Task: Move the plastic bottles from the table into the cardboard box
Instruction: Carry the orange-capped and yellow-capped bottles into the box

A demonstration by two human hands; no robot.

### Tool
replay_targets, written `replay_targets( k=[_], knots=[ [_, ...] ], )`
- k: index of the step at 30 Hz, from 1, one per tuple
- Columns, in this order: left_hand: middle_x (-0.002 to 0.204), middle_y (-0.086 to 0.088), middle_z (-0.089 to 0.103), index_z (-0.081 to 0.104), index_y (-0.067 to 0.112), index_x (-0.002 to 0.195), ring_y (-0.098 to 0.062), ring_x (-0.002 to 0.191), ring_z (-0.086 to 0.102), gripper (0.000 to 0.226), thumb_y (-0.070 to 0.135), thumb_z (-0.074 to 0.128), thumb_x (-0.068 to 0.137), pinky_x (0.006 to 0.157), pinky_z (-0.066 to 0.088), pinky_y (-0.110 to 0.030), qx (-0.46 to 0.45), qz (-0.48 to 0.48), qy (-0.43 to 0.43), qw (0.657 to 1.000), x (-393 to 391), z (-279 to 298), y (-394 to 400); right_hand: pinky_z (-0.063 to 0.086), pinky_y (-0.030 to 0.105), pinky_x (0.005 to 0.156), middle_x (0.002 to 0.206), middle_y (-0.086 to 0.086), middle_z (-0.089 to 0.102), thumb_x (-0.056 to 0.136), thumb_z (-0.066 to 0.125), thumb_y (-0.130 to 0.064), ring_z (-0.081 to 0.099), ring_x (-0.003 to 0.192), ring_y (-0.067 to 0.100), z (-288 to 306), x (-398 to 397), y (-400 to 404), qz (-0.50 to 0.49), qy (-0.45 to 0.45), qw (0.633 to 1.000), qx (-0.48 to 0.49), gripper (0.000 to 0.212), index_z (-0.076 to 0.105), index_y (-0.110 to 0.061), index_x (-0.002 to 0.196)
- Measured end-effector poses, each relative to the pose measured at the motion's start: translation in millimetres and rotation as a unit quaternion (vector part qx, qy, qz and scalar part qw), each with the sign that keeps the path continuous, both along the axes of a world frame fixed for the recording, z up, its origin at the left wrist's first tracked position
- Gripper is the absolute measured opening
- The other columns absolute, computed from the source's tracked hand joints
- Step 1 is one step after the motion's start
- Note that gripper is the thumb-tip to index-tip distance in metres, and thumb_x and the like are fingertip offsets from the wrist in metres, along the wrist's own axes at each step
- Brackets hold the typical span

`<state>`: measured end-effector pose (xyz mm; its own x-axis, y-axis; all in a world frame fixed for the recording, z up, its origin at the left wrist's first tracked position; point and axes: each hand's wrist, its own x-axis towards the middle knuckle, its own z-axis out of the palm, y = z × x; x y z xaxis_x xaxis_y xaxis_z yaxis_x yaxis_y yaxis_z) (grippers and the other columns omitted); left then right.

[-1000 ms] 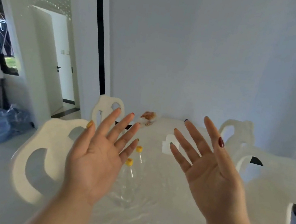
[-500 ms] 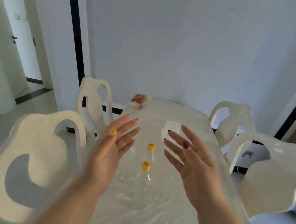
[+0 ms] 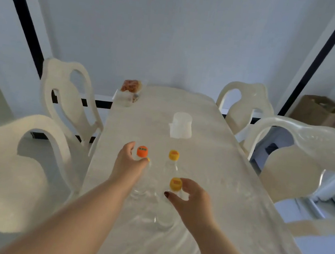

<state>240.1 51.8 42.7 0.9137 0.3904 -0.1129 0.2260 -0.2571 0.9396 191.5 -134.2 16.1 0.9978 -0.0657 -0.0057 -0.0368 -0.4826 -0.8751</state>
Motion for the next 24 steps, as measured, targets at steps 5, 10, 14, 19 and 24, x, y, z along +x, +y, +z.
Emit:
replay_targets(
  k=[5, 10, 14, 19, 24],
  knots=[
    [0.103, 0.002, 0.065, 0.063, 0.024, 0.102, -0.023, 0.097, 0.062, 0.024, 0.024, 0.074, 0.081, 0.074, 0.039, -0.026, 0.041, -0.016, 0.009, 0.999, 21.0, -25.4, 2.6, 0.051, 0.029, 0.089, 0.099, -0.010, 0.075, 0.072, 0.084, -0.036, 0.068, 0.098, 0.010, -15.5, 5.8, 2.5, -0.009, -0.013, 1.000, -0.025, 0.029, 0.074, -0.028, 0.099],
    [0.092, 0.007, 0.070, 0.071, 0.021, 0.094, -0.019, 0.091, 0.065, 0.018, 0.024, 0.077, 0.077, 0.066, 0.041, -0.023, 0.039, -0.014, -0.011, 0.999, 28.0, -33.5, 10.7, 0.047, 0.023, 0.078, 0.088, -0.012, 0.075, 0.074, 0.081, -0.039, 0.068, 0.090, 0.007, -19.4, 8.2, 4.3, -0.016, -0.020, 1.000, 0.010, 0.017, 0.072, -0.034, 0.089],
    [0.094, 0.016, 0.071, 0.074, 0.022, 0.096, -0.012, 0.100, 0.065, 0.019, 0.022, 0.078, 0.078, 0.073, 0.041, -0.014, 0.033, -0.023, -0.049, 0.998, 12.4, -34.6, 13.0, 0.049, 0.023, 0.078, 0.083, -0.017, 0.074, 0.076, 0.081, -0.033, 0.067, 0.087, -0.002, -16.3, 5.6, 2.3, -0.020, -0.025, 0.999, 0.037, 0.015, 0.069, -0.041, 0.078],
    [0.104, 0.018, 0.074, 0.073, 0.031, 0.102, 0.001, 0.108, 0.064, 0.025, 0.028, 0.082, 0.079, 0.093, 0.044, -0.021, 0.022, -0.066, -0.141, 0.988, -27.9, -10.2, 12.6, 0.045, 0.015, 0.077, 0.091, -0.037, 0.069, 0.077, 0.076, -0.042, 0.062, 0.093, -0.017, 12.1, -13.0, -14.3, -0.030, -0.049, 0.996, 0.061, 0.011, 0.070, -0.049, 0.083],
    [0.100, 0.041, 0.069, 0.071, 0.056, 0.096, 0.016, 0.105, 0.061, 0.028, 0.041, 0.081, 0.075, 0.085, 0.044, -0.011, 0.055, -0.156, -0.206, 0.964, -64.0, 33.7, -6.7, 0.044, 0.014, 0.078, 0.090, -0.030, 0.073, 0.078, 0.079, -0.037, 0.066, 0.093, -0.010, 44.7, -47.2, -52.8, -0.079, -0.077, 0.991, 0.074, 0.012, 0.075, -0.033, 0.090]
  ],
)
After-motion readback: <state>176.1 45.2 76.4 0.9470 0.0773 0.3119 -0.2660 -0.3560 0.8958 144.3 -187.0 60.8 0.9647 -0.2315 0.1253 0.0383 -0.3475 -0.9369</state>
